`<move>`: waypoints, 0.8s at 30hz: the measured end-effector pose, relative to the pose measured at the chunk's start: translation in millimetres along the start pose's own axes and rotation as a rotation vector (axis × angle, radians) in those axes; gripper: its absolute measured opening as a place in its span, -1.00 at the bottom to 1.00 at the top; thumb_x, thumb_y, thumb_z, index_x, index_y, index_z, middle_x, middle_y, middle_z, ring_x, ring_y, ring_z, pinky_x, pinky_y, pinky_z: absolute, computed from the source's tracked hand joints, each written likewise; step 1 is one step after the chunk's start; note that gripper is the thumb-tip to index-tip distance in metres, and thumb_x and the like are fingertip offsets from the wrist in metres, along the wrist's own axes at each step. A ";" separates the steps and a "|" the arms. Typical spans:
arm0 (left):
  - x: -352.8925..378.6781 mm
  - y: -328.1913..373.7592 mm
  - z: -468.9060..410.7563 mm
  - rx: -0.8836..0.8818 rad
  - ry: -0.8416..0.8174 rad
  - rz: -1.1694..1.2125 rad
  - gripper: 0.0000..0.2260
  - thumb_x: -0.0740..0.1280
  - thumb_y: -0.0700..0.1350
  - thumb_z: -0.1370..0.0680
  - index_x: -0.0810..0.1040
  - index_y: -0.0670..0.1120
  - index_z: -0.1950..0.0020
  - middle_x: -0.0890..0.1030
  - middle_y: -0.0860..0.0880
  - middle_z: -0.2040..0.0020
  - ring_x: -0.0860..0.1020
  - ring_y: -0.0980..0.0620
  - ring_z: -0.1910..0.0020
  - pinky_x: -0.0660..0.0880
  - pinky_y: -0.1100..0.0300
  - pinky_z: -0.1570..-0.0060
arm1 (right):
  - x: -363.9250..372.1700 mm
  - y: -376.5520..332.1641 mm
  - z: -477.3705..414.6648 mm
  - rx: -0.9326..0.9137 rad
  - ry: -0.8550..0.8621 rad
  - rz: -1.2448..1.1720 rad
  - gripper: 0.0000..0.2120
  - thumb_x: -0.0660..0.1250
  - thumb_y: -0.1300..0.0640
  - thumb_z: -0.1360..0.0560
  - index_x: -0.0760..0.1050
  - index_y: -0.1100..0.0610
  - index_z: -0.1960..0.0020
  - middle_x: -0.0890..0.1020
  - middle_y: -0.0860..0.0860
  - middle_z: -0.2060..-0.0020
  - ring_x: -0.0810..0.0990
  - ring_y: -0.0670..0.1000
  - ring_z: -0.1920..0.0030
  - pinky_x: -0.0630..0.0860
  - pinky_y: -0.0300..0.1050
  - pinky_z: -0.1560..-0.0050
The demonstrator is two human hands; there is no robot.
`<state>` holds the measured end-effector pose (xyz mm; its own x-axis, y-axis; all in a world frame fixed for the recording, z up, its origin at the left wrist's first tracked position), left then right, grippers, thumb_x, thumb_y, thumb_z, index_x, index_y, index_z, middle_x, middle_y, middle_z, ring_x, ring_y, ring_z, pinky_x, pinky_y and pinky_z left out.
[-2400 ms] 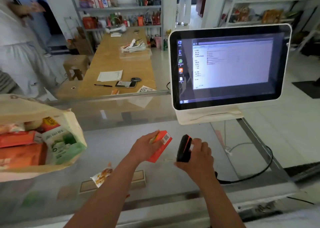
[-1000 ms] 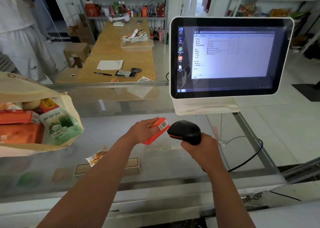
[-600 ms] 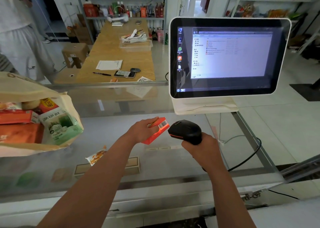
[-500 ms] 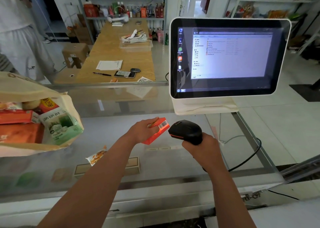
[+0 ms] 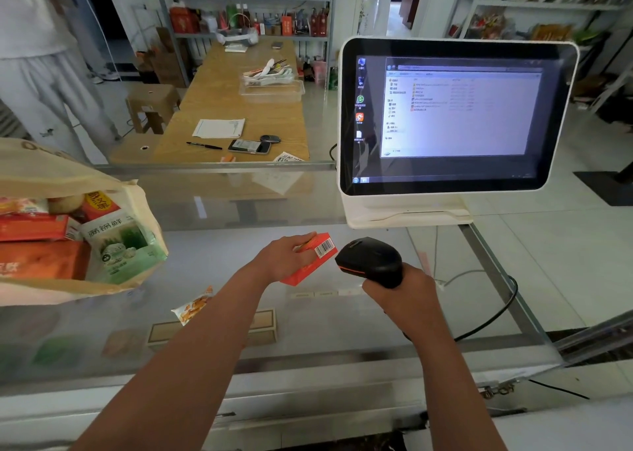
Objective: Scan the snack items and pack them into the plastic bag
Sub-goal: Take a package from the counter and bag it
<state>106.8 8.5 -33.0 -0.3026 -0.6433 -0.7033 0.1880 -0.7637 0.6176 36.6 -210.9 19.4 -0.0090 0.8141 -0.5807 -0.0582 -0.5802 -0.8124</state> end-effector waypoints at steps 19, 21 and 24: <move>9.9 4.2 15.5 0.054 0.062 -0.094 -0.45 0.21 0.20 -0.58 0.12 0.18 -0.54 0.34 -0.02 -0.47 0.44 -0.11 -0.32 0.46 0.01 -0.24 | 45.5 49.9 -6.6 -0.016 -0.043 0.230 -0.61 0.43 0.21 -0.42 0.43 0.16 -0.20 0.51 0.08 0.00 0.48 -0.02 0.05 0.35 -0.27 0.09; 12.3 4.3 17.9 0.059 0.090 -0.096 -0.45 0.24 0.19 -0.57 0.16 0.18 -0.53 0.37 -0.01 -0.46 0.45 -0.10 -0.31 0.47 0.01 -0.24 | 43.8 48.2 -6.1 -0.001 -0.084 0.204 -0.50 0.43 0.16 -0.39 0.38 0.11 -0.29 0.50 0.08 -0.04 0.50 0.08 -0.09 0.38 -0.19 0.02; 11.9 4.7 20.4 0.072 0.131 -0.032 -0.47 0.29 0.16 -0.56 0.24 0.16 -0.50 0.43 0.01 -0.40 0.49 -0.06 -0.25 0.51 0.02 -0.19 | 39.1 36.4 -5.9 0.016 -0.072 0.293 -0.30 0.42 0.04 -0.40 0.20 0.05 -0.45 0.35 0.13 -0.28 0.30 0.14 -0.33 0.32 0.01 -0.25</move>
<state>85.1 -1.6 -31.2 -0.1817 -0.6238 -0.7601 0.1113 -0.7811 0.6144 40.0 -200.3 -33.2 -0.0981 0.6124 -0.7844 -0.0582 -0.7904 -0.6098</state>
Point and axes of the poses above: each hand's wrist, its own z-axis away from the middle knuckle, its own x-axis out of the palm, y = z × x, the point moved 1 cm from there along -z, towards the middle knuckle
